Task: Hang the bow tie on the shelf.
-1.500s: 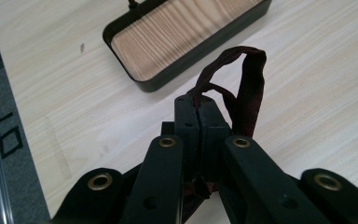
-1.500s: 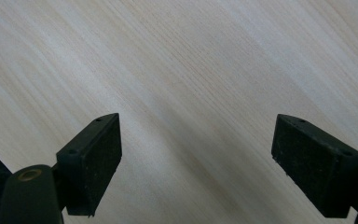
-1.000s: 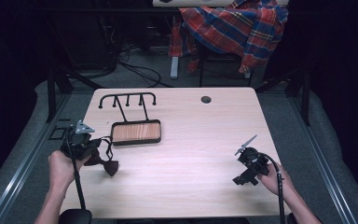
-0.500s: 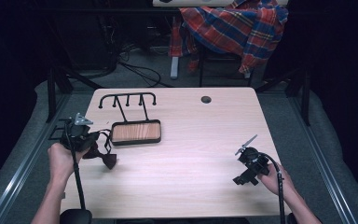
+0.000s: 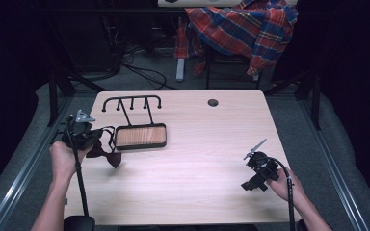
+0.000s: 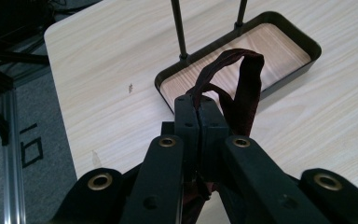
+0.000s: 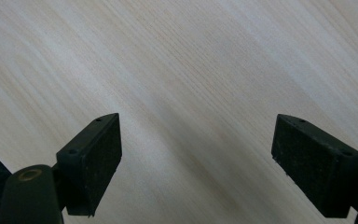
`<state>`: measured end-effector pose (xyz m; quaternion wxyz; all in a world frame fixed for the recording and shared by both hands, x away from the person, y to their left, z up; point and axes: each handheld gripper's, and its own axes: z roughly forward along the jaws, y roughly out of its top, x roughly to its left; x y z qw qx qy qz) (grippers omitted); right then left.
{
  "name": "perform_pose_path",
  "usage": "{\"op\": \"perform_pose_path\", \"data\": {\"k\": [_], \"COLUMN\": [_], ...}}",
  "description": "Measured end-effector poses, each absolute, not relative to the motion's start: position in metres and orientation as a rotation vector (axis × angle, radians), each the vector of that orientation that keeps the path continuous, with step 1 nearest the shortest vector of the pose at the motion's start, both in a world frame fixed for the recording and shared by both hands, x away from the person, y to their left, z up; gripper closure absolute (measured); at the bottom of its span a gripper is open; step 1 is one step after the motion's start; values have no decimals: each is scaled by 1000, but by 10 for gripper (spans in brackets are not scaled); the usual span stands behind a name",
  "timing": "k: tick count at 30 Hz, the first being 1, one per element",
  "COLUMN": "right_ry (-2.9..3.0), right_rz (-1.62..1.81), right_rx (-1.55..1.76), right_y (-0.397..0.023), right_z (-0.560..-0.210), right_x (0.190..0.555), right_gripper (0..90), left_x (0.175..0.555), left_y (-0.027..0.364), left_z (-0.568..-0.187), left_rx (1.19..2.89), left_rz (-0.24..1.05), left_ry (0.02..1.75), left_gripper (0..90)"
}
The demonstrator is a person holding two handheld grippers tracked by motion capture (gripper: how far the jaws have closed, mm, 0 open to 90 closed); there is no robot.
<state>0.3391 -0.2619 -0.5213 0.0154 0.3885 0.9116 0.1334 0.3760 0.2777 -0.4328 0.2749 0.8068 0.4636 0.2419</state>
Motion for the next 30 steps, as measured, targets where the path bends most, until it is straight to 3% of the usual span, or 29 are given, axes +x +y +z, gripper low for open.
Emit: {"op": "perform_pose_path", "data": {"k": [30], "right_ry": [2827], "right_rz": [414], "right_rx": [1203], "right_y": [-263], "right_z": [-520], "right_x": [339], "right_gripper": [159], "left_x": [386], "left_y": [268], "left_z": [-408], "left_rx": [2169], "left_rz": [690], "left_ry": [1204], "left_gripper": [888]}}
